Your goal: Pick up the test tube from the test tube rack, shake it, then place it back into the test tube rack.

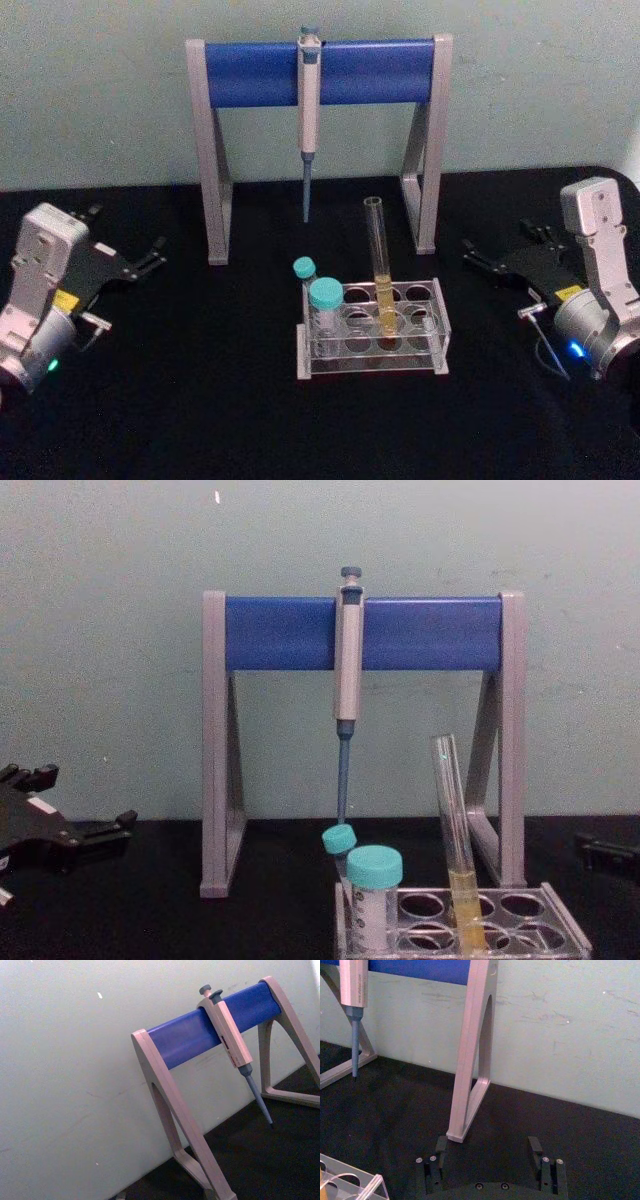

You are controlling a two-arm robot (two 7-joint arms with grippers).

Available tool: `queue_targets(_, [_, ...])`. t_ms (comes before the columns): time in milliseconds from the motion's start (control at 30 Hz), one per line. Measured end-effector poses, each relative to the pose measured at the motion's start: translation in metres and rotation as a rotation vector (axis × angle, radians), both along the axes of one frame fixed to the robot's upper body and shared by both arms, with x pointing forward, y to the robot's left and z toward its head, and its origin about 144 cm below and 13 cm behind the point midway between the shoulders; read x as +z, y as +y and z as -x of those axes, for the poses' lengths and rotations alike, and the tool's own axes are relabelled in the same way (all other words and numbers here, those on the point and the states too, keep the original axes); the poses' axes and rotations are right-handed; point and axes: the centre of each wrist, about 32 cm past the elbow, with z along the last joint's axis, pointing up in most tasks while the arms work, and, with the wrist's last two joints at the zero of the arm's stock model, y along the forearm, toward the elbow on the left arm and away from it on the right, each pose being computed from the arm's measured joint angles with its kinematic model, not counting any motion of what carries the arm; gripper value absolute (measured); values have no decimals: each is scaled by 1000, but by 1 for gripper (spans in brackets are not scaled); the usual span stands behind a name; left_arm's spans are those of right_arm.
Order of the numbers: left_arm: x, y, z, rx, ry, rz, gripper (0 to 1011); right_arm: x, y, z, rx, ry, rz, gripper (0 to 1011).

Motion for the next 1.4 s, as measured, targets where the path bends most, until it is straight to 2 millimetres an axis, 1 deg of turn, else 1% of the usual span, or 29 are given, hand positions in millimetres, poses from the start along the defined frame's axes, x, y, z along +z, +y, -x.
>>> queue_targets(1400, [0,0,0,0,0,0,1001,0,0,0,0,0,0,1000])
